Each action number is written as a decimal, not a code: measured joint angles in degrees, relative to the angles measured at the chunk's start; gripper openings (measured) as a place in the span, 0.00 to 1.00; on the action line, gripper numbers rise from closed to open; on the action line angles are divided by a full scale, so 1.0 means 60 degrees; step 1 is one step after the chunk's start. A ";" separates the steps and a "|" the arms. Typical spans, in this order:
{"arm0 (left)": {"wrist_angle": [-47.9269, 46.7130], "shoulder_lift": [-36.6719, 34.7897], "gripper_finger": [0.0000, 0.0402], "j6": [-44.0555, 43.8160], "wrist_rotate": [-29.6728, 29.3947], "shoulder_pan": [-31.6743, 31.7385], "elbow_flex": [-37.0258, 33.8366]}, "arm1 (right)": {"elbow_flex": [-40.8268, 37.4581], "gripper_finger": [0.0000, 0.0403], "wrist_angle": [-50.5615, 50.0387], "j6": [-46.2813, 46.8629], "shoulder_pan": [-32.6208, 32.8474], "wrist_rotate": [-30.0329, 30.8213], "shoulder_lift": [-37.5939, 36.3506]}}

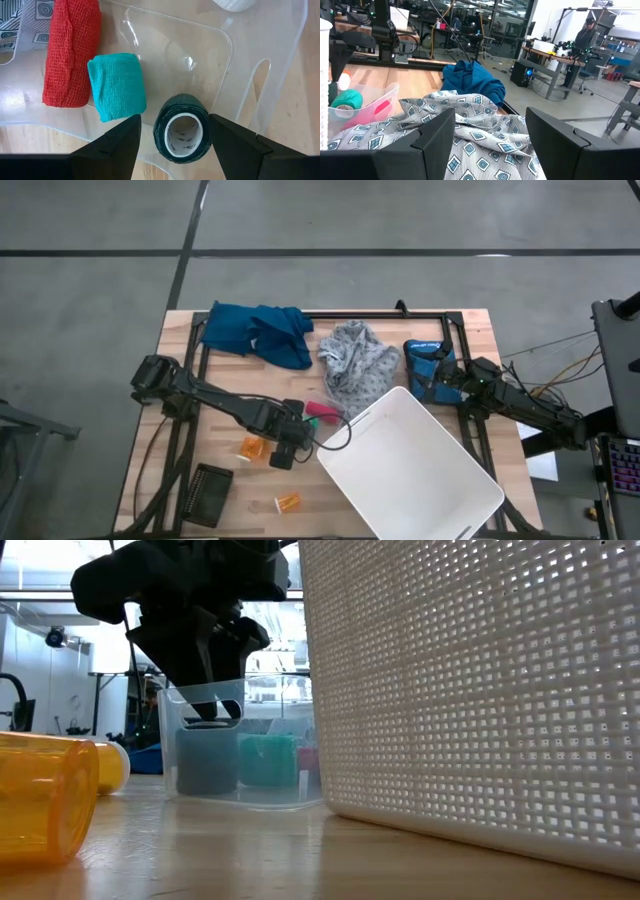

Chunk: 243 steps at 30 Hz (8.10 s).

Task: Pick & Place Medicine items
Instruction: Put the top left orange medicine bottle into the black bin

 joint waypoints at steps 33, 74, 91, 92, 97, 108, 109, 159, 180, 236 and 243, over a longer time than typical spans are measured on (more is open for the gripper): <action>-0.1163 -0.2719 0.59 -0.3896 -0.2519 0.0018 0.0166 | 0.0000 0.60 -0.0002 0.0022 -0.0003 0.0000 -0.0007; -0.4968 -0.4025 0.59 -1.4562 -0.1922 -0.2608 -0.1288 | 0.0000 0.60 -0.0001 0.0022 0.0007 0.0000 0.0000; -0.4331 -0.3982 0.59 -1.6935 -0.2025 -0.4029 -0.1531 | 0.0000 0.60 -0.0002 0.0011 0.0000 0.0000 0.0000; -0.4180 -0.3971 0.59 -1.6935 -0.1946 -0.4029 -0.1645 | 0.0000 0.60 -0.0002 0.0022 0.0000 0.0000 0.0000; -0.3129 -0.3945 0.58 -1.7435 -0.0875 -0.3991 -0.2467 | 0.0000 0.60 -0.0002 0.0019 0.0000 0.0001 0.0000; -0.1607 -0.3945 0.58 -1.7459 -0.0249 -0.3857 -0.3674 | 0.0000 0.60 0.0001 0.0002 0.0000 0.0000 0.0000; -0.1483 -0.3945 0.58 -1.7368 -0.0236 -0.3829 -0.3767 | 0.0000 0.60 -0.0002 0.0010 0.0000 0.0000 0.0000; 0.1428 -0.3945 0.58 -1.6200 0.1443 -0.2590 -0.5841 | 0.0001 0.60 -0.0002 0.0020 0.0000 0.0000 -0.0003; 0.1239 -0.4043 0.50 -1.6163 0.1958 -0.2509 -0.5820 | 0.0004 0.60 -0.0002 0.0000 0.0000 0.0000 -0.0004; 0.5735 -0.5752 0.50 -1.6719 1.2857 0.5151 -1.0539 | 0.0002 0.60 -0.0002 0.0012 0.0000 0.0000 0.0000; 0.5767 -0.5752 0.50 -1.6761 1.2578 0.5147 -1.0646 | 0.0004 0.60 -0.0002 0.0017 0.0007 0.0000 0.0000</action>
